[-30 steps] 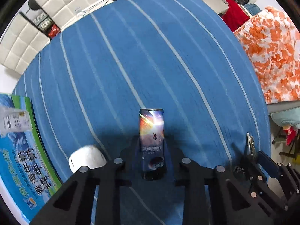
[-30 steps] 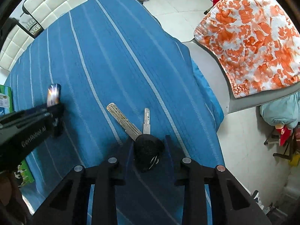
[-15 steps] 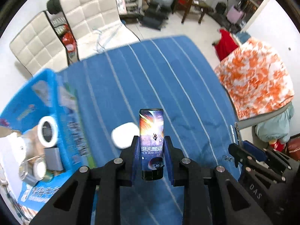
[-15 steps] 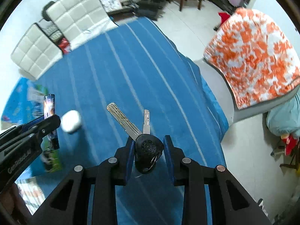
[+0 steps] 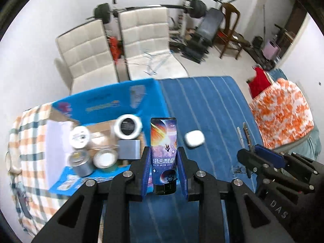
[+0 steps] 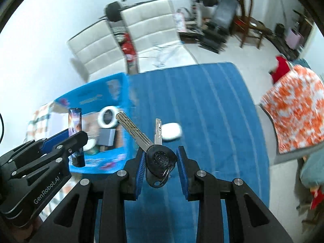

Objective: Organize rigid objects
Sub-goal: 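Carry the can and car key into the blue box and open both grippers, then withdraw both tools from the box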

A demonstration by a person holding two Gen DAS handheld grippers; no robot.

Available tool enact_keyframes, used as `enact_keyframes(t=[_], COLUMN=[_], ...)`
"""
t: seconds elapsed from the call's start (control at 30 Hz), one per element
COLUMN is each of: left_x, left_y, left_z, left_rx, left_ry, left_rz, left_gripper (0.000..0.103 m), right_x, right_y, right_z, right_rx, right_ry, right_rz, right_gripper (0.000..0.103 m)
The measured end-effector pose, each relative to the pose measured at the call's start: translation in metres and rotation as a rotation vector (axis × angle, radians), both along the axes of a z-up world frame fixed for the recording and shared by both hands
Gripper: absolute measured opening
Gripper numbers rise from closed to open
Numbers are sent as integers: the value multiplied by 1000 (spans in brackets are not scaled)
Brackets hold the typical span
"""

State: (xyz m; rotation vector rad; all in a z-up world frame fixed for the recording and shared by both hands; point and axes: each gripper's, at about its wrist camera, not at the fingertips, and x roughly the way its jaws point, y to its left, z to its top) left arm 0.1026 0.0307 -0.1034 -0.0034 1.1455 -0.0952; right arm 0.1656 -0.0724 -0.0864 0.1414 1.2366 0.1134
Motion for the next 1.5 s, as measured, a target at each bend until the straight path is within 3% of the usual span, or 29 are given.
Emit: enact_keyframes(t=[0.33, 0.57, 0.77, 0.93, 1.17, 1.5], left_x=[-20, -15, 3, 15, 21, 19], left_y=[67, 97, 143, 170, 177, 174], left_z=[37, 26, -34, -96, -149, -166], left_rx=[13, -15, -148, -226, -194, -141], left_ry=[-84, -64, 106, 262, 370, 415], left_rz=[97, 117, 169, 211, 217, 209], left_gripper=[22, 22, 22, 22, 22, 22], right_x=[-4, 9, 34, 55, 69, 73], right_y=[84, 114, 127, 143, 161, 171], right_z=[33, 29, -20, -81, -150, -193], right_rx=[31, 27, 29, 3, -66, -89], right_ry=[-62, -60, 15, 102, 191, 276], right_rz=[112, 126, 123, 128, 136, 159], right_gripper=[32, 32, 32, 32, 32, 34])
